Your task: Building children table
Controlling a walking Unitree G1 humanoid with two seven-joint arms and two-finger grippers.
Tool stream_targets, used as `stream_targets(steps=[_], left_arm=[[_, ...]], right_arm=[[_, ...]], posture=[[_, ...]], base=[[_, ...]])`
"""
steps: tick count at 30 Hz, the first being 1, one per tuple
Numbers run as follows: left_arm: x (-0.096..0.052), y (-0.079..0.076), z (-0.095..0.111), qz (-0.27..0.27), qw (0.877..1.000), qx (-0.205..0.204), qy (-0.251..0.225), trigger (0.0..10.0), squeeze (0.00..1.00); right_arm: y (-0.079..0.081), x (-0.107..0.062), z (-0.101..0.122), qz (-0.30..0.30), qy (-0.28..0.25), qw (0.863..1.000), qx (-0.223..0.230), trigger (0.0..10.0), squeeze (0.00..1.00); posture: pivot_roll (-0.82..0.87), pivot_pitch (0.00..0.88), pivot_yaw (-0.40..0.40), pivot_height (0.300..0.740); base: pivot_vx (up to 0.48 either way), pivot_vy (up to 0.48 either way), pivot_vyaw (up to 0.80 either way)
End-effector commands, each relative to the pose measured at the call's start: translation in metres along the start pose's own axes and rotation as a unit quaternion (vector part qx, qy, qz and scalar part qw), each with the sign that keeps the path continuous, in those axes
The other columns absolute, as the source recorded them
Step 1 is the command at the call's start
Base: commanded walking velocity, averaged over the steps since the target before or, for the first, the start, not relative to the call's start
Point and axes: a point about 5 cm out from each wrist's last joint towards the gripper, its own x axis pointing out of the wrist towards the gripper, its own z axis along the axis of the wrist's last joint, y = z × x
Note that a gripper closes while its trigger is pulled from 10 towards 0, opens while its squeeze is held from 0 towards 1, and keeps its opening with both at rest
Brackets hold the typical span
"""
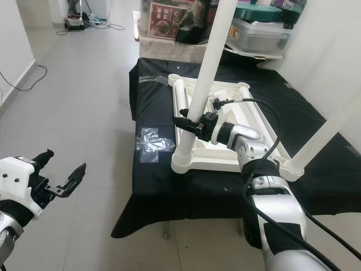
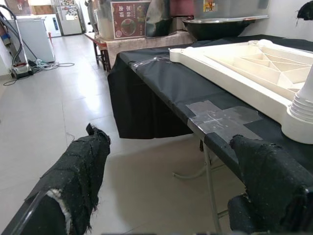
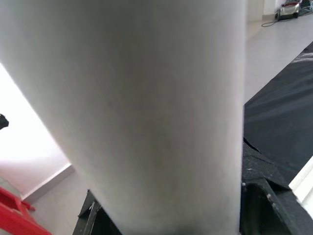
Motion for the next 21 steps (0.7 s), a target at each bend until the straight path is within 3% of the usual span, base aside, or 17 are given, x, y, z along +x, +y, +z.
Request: stream_targets(steps=[1,9,12,13,14,15,17,20,21], left_arm=[[0.000,-0.002,-0.001,-0.006,1.000,0.004,0.001,10.0,0.00],[-0.001,-0.002,0.000,-0.004,1.000,0.003,-0.001,10.0,0.00],[-0.001,-0.001,0.001,-0.001,1.000,0.006,-0.003,10.0,0.00],[-0.001,-0.001,0.001,-0.001,1.000,0.006,-0.003,10.0,0.00],[-0.001,0.000,0.001,0.000,1.000,0.006,-0.003,10.0,0.00],[-0.001,0.000,0.001,0.000,1.000,0.006,-0.003,10.0,0.00],[-0.002,0.000,0.001,0.005,1.000,0.006,-0.003,10.0,0.00],[-0.002,0.000,0.000,0.006,1.000,0.006,-0.003,10.0,0.00],[-0.003,0.001,0.001,0.014,1.000,0.005,-0.005,10.0,0.00]], right_arm=[[-0.003,0.000,0.002,-0.024,-0.018,1.000,0.002,0.0,0.00],[0.011,0.021,-0.020,-0.103,-0.048,0.993,0.030,0.0,0.00],[0.020,0.027,-0.040,-0.251,-0.050,0.965,0.052,0.0,0.00],[0.020,0.027,-0.040,-0.251,-0.050,0.965,0.052,0.0,0.00],[0.021,0.026,-0.046,-0.295,-0.041,0.953,0.057,0.0,0.00],[0.021,0.026,-0.046,-0.295,-0.041,0.953,0.057,0.0,0.00],[0.027,0.016,-0.059,-0.391,-0.033,0.918,0.049,0.0,0.00],[0.028,0.013,-0.062,-0.412,-0.034,0.909,0.045,0.0,0.00],[0.033,0.007,-0.066,-0.484,-0.029,0.872,0.067,0.0,0.00]], posture=[[0.16,0.000,-0.133,0.740],[0.16,0.000,-0.135,0.740],[0.16,0.000,-0.137,0.740],[0.16,0.000,-0.137,0.740],[0.16,0.000,-0.139,0.740],[0.16,0.000,-0.139,0.740],[0.17,0.000,-0.138,0.740],[0.17,0.000,-0.138,0.740],[0.17,0.000,-0.135,0.740]], base=[[0.000,0.000,0.00],[0.000,0.000,0.00],[0.000,0.000,0.00],[0.000,0.000,0.00],[0.000,0.000,0.00],[0.000,0.000,0.00],[0.000,0.000,0.00],[0.000,0.000,0.00],[0.000,0.000,0.00]])
